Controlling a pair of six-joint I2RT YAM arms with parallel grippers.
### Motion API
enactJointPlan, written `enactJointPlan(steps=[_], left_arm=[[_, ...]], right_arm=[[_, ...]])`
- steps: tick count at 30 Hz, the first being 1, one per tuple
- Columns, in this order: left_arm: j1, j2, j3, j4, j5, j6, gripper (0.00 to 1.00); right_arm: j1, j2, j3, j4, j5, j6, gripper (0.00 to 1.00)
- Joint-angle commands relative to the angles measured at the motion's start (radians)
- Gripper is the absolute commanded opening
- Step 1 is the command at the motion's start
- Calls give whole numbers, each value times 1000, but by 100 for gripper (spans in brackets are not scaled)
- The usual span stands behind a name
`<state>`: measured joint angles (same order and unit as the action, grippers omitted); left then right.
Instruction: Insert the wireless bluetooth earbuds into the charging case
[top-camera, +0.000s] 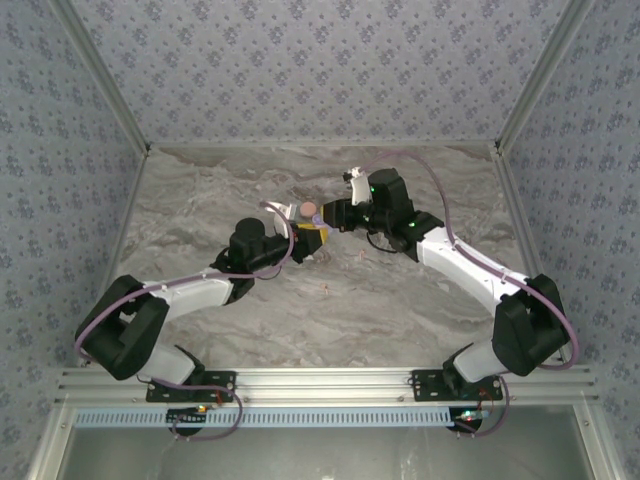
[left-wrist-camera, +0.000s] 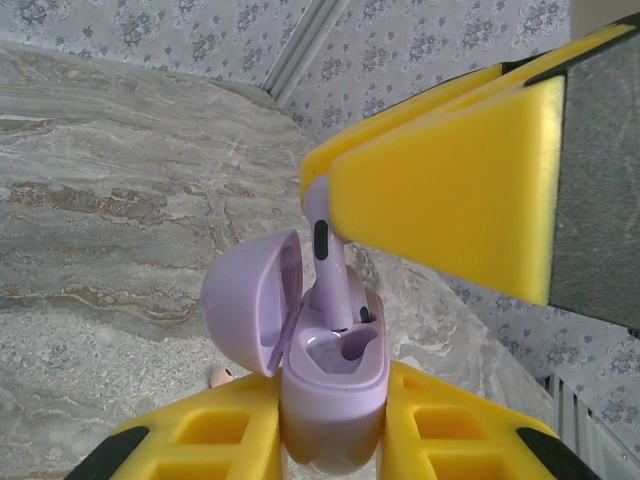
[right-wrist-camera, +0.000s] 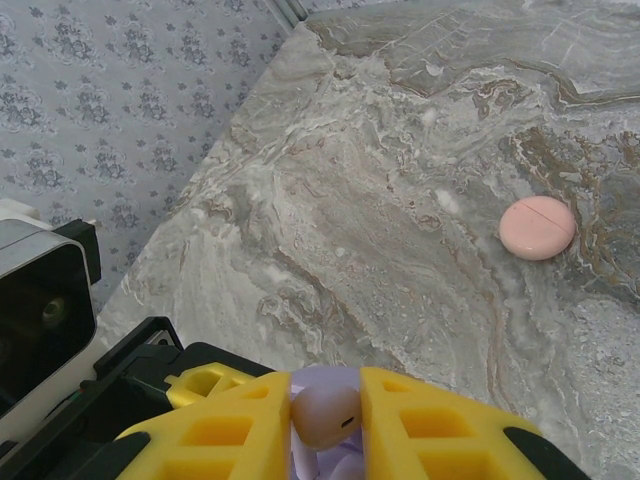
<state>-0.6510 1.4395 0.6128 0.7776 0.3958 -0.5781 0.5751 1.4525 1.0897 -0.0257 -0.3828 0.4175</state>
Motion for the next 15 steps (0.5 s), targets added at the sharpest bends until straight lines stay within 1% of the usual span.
enactJointPlan(steps=[1, 9, 15], left_arm=[[-6, -38, 36, 9, -21, -3, 24], [-6, -44, 37, 3, -48, 0, 24], [-6, -44, 39, 5, -46, 1, 24]], right_arm=[[10, -23, 8, -17, -7, -24, 25], [18, -22, 13, -47, 11, -43, 25], [25, -23, 15, -58, 10, -50, 25]])
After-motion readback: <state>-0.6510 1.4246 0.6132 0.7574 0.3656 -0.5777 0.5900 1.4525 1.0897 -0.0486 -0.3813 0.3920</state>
